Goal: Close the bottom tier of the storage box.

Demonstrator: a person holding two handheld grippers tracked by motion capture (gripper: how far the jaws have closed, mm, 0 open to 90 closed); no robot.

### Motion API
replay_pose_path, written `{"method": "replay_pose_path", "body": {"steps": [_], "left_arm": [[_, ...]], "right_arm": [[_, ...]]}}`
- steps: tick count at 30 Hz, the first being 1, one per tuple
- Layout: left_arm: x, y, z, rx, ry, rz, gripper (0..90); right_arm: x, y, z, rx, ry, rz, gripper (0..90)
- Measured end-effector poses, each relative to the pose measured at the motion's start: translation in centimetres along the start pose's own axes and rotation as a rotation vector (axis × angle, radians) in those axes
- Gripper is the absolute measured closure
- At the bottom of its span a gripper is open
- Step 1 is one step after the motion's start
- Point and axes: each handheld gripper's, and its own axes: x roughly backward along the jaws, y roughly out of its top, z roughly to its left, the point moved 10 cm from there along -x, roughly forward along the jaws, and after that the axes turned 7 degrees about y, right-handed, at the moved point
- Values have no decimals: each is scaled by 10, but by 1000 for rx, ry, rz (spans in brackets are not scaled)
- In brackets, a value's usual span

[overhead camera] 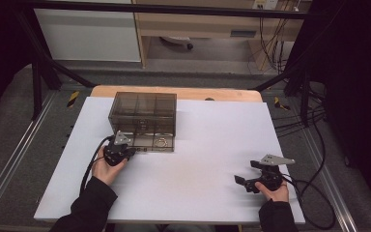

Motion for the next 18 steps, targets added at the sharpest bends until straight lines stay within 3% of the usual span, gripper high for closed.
{"method": "replay_pose_path", "body": {"steps": [18], "left_arm": [[-2,7,4,19,2,-26,897]], "right_arm": [[0,0,0,-1,0,1,8]]}}
